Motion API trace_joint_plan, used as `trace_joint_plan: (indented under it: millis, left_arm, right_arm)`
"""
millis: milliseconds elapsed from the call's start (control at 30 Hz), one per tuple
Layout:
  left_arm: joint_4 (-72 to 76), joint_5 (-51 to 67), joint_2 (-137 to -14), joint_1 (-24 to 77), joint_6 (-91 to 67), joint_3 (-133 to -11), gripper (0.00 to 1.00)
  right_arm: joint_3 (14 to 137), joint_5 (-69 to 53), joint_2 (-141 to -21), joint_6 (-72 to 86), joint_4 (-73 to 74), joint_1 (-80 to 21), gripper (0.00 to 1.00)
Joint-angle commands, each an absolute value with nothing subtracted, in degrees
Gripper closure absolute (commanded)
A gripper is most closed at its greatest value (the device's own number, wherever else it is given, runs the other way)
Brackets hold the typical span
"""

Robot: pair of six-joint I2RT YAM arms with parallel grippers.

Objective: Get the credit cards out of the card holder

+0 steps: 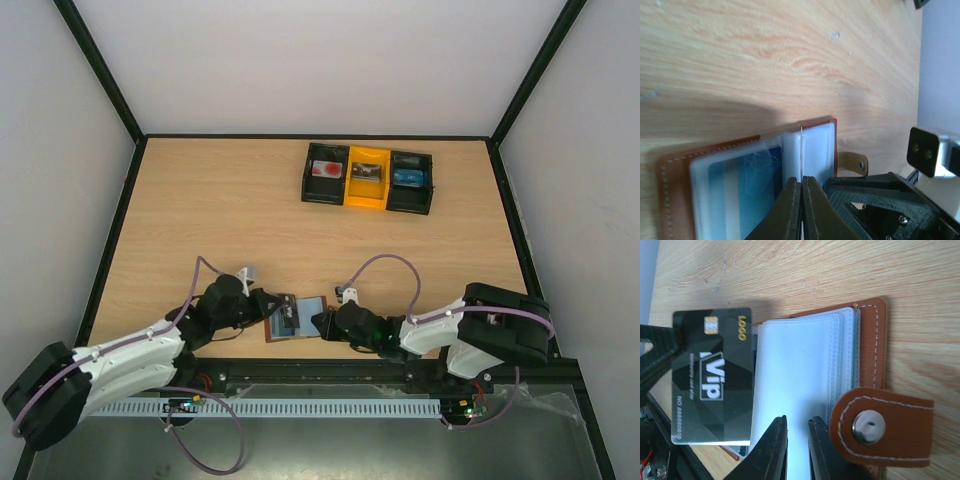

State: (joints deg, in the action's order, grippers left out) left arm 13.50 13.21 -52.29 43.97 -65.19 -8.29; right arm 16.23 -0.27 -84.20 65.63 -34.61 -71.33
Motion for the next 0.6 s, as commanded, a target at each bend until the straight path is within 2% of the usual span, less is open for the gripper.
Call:
trace_joint_plan:
  millis: [0, 233, 567]
  left_arm:
    - [6.72, 8.27, -47.05, 43.33, -64.25, -9.44, 0.97]
    - [3.28, 5.23, -37.96, 43.28, -66.64, -8.79, 0.97]
    - [10.02, 10.02, -33.48, 43.15, -70.54, -9.49, 0.97]
  right_arm:
    - [15.53, 2.18, -83.22, 65.51, -28.14, -71.28, 0.85]
    - [15.71, -1.02, -79.67, 67.17, -31.62, -71.28, 0.79]
    - [13.76, -5.76, -74.83, 73.08, -48.63, -71.77, 0.62]
